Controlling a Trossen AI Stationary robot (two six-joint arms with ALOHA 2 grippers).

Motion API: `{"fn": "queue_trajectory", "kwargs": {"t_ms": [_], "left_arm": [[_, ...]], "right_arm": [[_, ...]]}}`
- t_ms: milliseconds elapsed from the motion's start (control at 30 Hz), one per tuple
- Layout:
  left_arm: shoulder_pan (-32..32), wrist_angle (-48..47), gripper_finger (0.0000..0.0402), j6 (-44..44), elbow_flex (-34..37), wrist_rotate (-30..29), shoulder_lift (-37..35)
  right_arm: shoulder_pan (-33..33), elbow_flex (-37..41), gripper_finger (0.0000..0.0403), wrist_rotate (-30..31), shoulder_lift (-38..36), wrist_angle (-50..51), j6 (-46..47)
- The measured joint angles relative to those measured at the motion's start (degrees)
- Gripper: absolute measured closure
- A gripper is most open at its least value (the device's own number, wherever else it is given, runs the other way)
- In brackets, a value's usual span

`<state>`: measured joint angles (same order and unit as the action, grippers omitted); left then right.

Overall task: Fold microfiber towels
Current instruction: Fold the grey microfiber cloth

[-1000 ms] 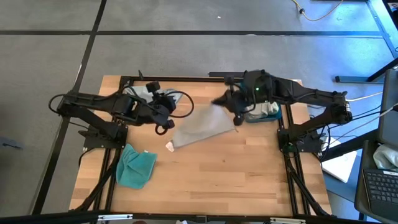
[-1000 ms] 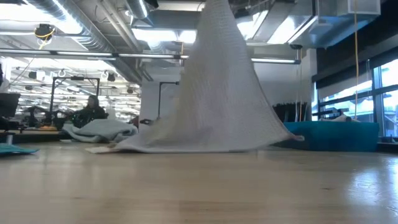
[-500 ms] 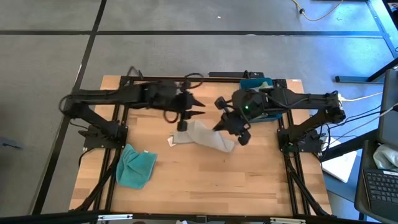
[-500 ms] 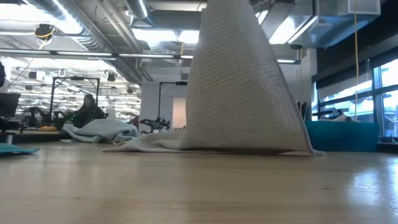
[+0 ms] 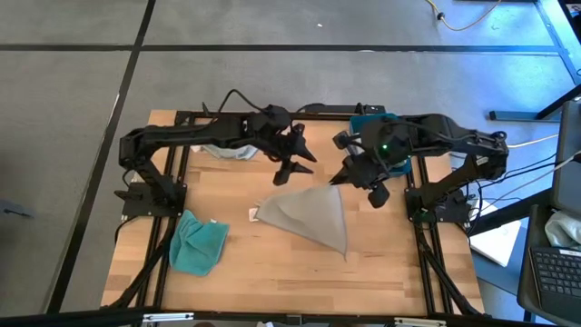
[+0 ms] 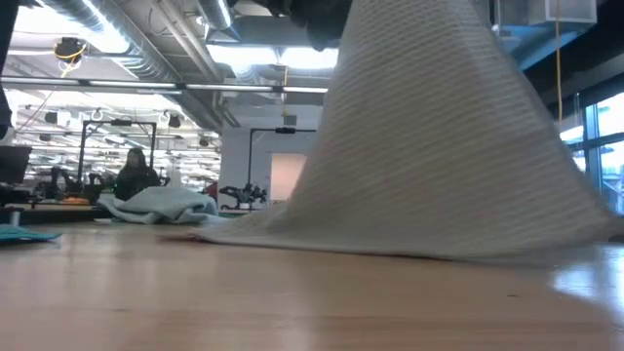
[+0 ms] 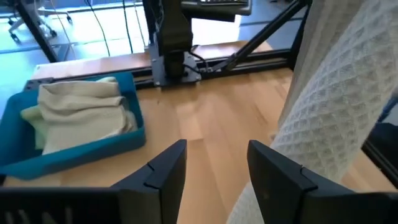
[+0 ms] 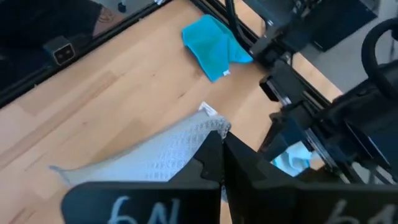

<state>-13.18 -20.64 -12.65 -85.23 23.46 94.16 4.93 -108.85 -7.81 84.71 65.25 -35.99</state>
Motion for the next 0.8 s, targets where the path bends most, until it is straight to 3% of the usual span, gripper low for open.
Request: {"fn": "queue_trajectory", "kwargs": {"t_ms": [167,367,567,800], "left_arm": [[-1.3,-3.5,0.024,0.0,0.0,0.0,-1.3],[0.2,-17.1,0.024,-0.6,0.0,-0.4,-4.5],[5.5,-27.1,0.0242,1.6,0.0,-9.3,-6.3],[15.2,-29.4,0.0243,6.4,2.9,-15.3,-6.3]], "right_arm": [[-0.1,-0.6,0.0399,2.8,0.0,0.1,0.3],[0.5,-0.6,0.0398,2.2,0.0,0.8,3.9],[-1.1,0.6,0.0397,9.2,0.1,6.1,7.2],[-6.0,12.4,0.0397,9.7,0.2,4.7,8.1]]}}
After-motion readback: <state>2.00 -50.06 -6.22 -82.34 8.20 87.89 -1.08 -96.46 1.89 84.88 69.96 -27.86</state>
